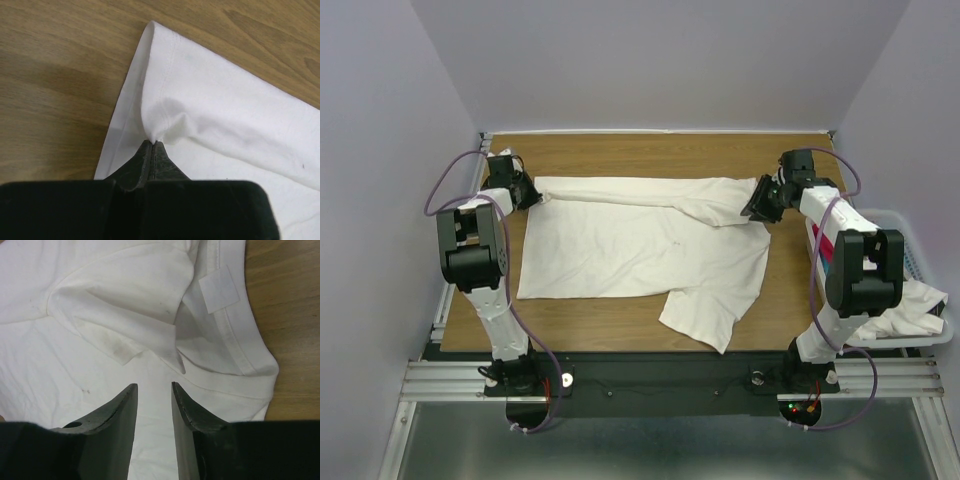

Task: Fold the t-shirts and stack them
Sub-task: Fold the tshirt

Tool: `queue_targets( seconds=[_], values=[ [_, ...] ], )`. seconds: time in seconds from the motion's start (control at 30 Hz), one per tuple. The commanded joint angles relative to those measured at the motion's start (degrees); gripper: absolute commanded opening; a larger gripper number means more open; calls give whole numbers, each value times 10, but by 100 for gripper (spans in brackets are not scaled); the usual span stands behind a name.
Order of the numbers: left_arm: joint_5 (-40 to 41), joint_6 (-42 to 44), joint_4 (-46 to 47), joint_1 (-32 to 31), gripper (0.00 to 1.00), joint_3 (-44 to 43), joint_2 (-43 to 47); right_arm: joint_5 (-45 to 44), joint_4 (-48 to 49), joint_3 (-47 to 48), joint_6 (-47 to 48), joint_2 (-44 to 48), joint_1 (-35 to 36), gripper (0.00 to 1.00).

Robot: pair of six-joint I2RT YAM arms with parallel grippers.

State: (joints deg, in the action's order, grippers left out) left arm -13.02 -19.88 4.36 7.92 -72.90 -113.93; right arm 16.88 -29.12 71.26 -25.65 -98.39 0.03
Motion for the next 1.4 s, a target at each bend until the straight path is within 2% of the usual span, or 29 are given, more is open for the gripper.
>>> queue_targets(
  seconds=[0.0,0.1,0.2,0.3,0.5,0.7,0.8,1.07,1.37],
  values=[
    [2,15,-29,-3,0,-21,60,4,25,-11,4,-5,-1,39],
    [15,20,-65,-3,0,-29,71,-1,31,-16,1,-9,-1,40],
    [23,29,-101,-3,0,-38,85,2,38,-18,-5,-14,-1,49],
    [20,29,-114,-3,0,-38,91,4,50,-24,-7,-15,-1,54],
    [21,34,-131,-2,0,-51,86,2,84,-41,-22,-29,-1,55],
    [19,32,-134,-3,0,-65,68,61,134,-62,-43,-33,-1,55],
    [16,29,-132,-3,0,-65,64,61,144,-70,-55,-26,29,55],
    [9,23,-124,-2,0,-64,61,-12,238,-110,-140,-25,92,56],
    [8,20,-122,-3,0,-60,63,-77,307,-122,-208,-38,111,59]
  ],
)
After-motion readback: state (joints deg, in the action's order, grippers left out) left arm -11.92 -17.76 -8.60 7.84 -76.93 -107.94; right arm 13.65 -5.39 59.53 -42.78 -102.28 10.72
